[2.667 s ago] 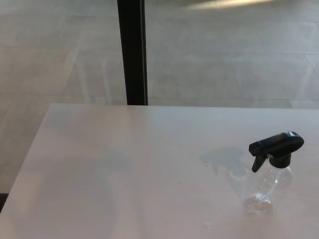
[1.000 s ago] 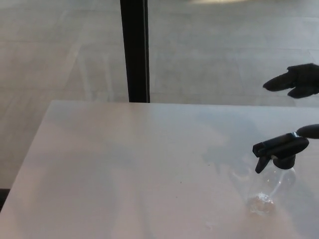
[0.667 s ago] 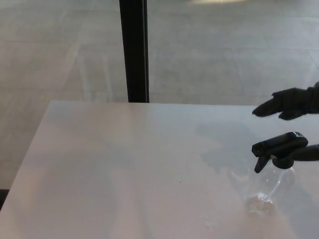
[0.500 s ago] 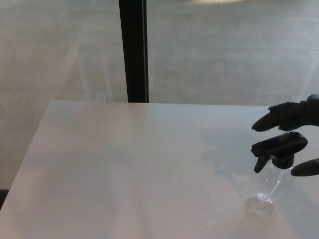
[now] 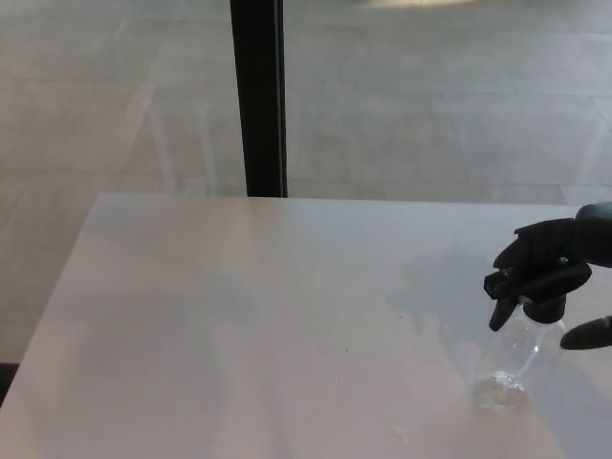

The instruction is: The robot uses its right hand to grab and lift the lid of the spray bottle kept in the middle of the desk and places the lid on the right side of the bottle

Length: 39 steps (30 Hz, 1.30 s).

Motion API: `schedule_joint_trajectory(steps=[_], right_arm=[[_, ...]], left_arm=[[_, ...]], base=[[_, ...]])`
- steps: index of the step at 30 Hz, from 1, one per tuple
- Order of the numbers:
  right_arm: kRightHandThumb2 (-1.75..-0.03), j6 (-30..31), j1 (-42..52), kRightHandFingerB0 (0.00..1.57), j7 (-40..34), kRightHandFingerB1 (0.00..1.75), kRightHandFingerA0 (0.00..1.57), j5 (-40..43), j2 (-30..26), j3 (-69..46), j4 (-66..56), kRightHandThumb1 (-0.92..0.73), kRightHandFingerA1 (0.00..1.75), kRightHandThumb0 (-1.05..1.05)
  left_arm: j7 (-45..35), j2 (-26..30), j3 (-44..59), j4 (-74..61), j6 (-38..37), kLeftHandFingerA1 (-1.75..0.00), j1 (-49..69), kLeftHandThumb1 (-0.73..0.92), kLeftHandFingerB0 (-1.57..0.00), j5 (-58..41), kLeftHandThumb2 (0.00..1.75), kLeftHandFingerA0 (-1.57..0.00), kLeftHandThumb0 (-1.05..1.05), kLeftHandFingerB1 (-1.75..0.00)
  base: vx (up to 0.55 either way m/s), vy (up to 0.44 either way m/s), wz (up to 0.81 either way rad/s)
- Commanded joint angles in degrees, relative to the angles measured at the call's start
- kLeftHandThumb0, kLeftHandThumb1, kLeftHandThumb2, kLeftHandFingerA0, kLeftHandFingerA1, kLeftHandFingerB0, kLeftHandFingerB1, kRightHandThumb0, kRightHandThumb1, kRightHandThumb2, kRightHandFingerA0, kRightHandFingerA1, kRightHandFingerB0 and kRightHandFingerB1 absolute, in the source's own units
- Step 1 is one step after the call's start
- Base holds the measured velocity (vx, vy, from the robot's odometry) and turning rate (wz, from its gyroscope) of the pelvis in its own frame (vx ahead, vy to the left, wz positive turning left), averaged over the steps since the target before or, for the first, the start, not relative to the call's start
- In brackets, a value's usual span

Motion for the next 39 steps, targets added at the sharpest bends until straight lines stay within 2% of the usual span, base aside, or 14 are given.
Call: schedule_joint_trajectory(steps=[1, 2, 4, 6, 7, 9, 18, 19, 24, 25, 28, 33, 37, 39], right_arm=[[-0.63, -7.0, 4.0, 0.44, -15.1, 0.38, 0.83, -16.4, 1.4, 0.9, -0.5, -0.78, 1.16, -0.43], [-0.68, -8.9, 4.7, 0.49, -18.1, 0.44, 0.90, -16.9, 1.9, 0.3, -0.1, -0.78, 1.56, -0.36], [-0.66, -9.8, 5.0, 0.60, -20.5, 0.46, 0.88, -18.1, 2.5, 0.1, 0.2, -0.78, 1.69, -0.28], [-0.66, -10.6, 5.2, 0.63, -22.3, 0.48, 0.88, -19.2, 2.8, 0.1, 0.4, -0.79, 1.69, -0.27], [-0.67, -11.1, 5.1, 0.65, -23.1, 0.49, 0.89, -20.0, 2.8, 0.3, 0.4, -0.79, 1.69, -0.29], [-0.66, -12.3, 5.0, 0.69, -24.5, 0.50, 0.90, -20.1, 3.3, 0.0, 1.0, -0.79, 1.72, -0.30], [-0.67, -14.2, 5.9, 0.92, -27.0, 0.76, 0.92, -19.9, 4.7, -2.1, 1.6, -0.72, 1.69, -0.30], [-0.64, -14.0, 6.4, 0.90, -26.7, 0.75, 0.88, -20.3, 4.4, -2.0, 1.4, -0.67, 1.68, -0.35], [-0.63, -14.6, 6.2, 0.87, -27.9, 0.63, 0.95, -20.0, 5.5, -3.5, 2.7, -0.64, 1.71, -0.29], [-0.70, -14.8, 5.9, 0.72, -27.8, 1.20, 0.89, -19.7, 5.6, -4.1, 2.8, -0.66, 1.75, -0.24], [-0.91, -12.4, 4.4, 0.72, -25.5, 1.38, 1.04, -18.0, 7.2, -6.4, 2.5, -0.60, 1.71, -0.20], [-1.06, -9.7, 1.3, 0.70, -21.6, 1.57, 0.86, -12.4, 10.6, -11.7, 3.0, -0.54, 1.75, -0.20], [-1.18, -8.0, -3.7, 0.76, -18.8, 1.52, 0.89, -7.1, 12.0, -16.1, 6.2, -0.51, 1.75, -0.19], [-1.12, -3.2, -8.4, 0.75, -14.8, 1.45, 0.87, -4.5, 11.6, -18.8, 7.3, -0.57, 1.75, -0.19]], left_arm=[[0.5, 0.5, 0.0, 0.7, -2.3, -0.99, 0.5, 0.47, -0.41, -0.4, 1.07, -0.60, -1.04, -0.84], [0.1, 0.4, 0.0, -0.2, -2.5, -0.98, 0.9, 0.49, -0.37, -0.6, 1.07, -0.57, -1.05, -0.83], [0.0, 0.3, 0.2, -0.2, -2.4, -1.04, 0.5, 0.66, -0.32, -0.9, 0.79, -0.54, -1.04, -0.89], [0.2, -0.1, 0.4, -0.1, -2.4, -1.05, 0.1, 0.65, -0.33, -1.2, 0.79, -0.55, -1.05, -0.91], [-0.1, -0.1, 0.3, -0.5, -2.4, -1.03, 0.2, 0.51, -0.33, -1.2, 1.20, -0.67, -1.05, -0.83], [-0.4, -0.4, 0.3, -1.1, -2.2, -1.07, 0.3, 0.65, -0.34, -1.4, 0.78, -0.56, -1.05, -0.93], [-0.4, -0.3, 0.0, -1.2, -2.5, -1.11, 1.0, 0.66, -0.29, -1.1, 0.84, -0.55, -1.04, -0.98], [-0.2, -0.1, -0.2, -1.0, -2.1, -0.98, 1.1, 0.50, -0.32, -0.8, 1.09, -0.57, -1.05, -0.82], [0.5, 0.0, 0.2, 0.6, -2.0, -1.05, 0.5, 0.66, -0.34, -1.0, 0.82, -0.55, -1.03, -0.90], [0.6, 0.0, 0.2, 0.5, -2.0, -1.05, 0.5, 0.66, -0.36, -0.9, 0.82, -0.56, -1.03, -0.92], [-0.4, 0.2, -0.2, 0.6, -3.0, -1.10, 0.8, 0.69, -0.30, -0.7, 0.83, -0.55, -1.04, -0.97], [0.2, 0.3, 0.0, 0.8, -2.5, -0.98, 0.8, 0.52, -0.35, -0.9, 1.09, -0.59, -1.04, -0.83], [-0.7, 0.4, 0.0, 0.6, -3.1, -1.06, 1.2, 0.70, -0.30, -1.0, 0.83, -0.53, -1.03, -0.91], [-0.5, 0.5, 0.2, 0.5, -2.4, -0.97, 1.1, 0.53, -0.32, -1.2, 1.10, -0.56, -1.05, -0.82]], base=[[0.00, 0.000, 0.00], [0.00, 0.000, 0.00], [0.00, 0.000, 0.00], [0.00, 0.000, 0.00], [0.00, 0.000, 0.00], [0.00, 0.000, 0.00], [0.00, 0.000, 0.00], [0.00, 0.000, 0.00], [0.00, 0.000, 0.00], [0.00, 0.000, 0.00], [0.00, 0.000, 0.00], [0.00, 0.000, 0.00], [0.00, 0.000, 0.00], [0.00, 0.000, 0.00]])
